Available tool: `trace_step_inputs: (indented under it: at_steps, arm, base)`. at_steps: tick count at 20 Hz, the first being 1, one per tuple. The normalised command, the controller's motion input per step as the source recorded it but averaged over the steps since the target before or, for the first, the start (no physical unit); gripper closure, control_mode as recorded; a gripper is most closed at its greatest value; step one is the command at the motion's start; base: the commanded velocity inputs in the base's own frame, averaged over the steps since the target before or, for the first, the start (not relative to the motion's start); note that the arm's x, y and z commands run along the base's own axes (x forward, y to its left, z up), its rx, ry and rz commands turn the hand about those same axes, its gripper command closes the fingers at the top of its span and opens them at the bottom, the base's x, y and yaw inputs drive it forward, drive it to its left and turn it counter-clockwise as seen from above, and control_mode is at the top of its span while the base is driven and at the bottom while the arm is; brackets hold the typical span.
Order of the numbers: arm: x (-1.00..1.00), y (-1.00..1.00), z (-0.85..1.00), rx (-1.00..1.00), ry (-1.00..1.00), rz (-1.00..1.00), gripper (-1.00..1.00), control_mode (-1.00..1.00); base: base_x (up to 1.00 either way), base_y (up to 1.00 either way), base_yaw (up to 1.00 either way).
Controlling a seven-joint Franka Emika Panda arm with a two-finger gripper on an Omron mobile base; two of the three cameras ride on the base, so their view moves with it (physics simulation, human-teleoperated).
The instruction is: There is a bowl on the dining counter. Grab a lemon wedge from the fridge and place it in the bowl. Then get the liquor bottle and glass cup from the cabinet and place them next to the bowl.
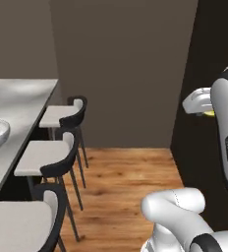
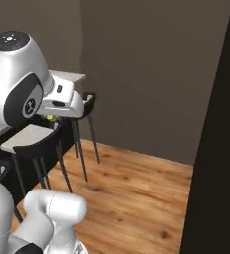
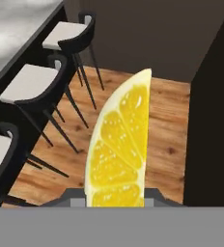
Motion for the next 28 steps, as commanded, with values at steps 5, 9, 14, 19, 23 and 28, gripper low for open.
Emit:
trace_step_inputs:
  at_steps: [5,9,14,19,23,28]
  arm:
    - [0.00,0.00,0.00,0.00,0.00,0.00,1.00,1.00]
    - [0.00,0.00,0.00,0.00,0.00,0.00,1.00,1.00]
    - [0.00,0.00,0.00,0.00,0.00,0.00,1.00,1.00]
    - [0.00,0.00,0.00,0.00,0.00,0.00,1.00,1.00]
    - [0.00,0.00,0.00,0.00,0.00,0.00,1.00,1.00]
    - [0.00,0.00,0.00,0.00,0.00,0.00,1.00,1.00]
  base:
    - [0.97,-0.37,0.55]
    - [0.85,-0.44,0.55]
    - [0.71,-0.47,0.58]
    - [0.68,-0.38,0.62]
    - [0.66,-0.28,0.66]
    - [0.58,-0.27,0.68]
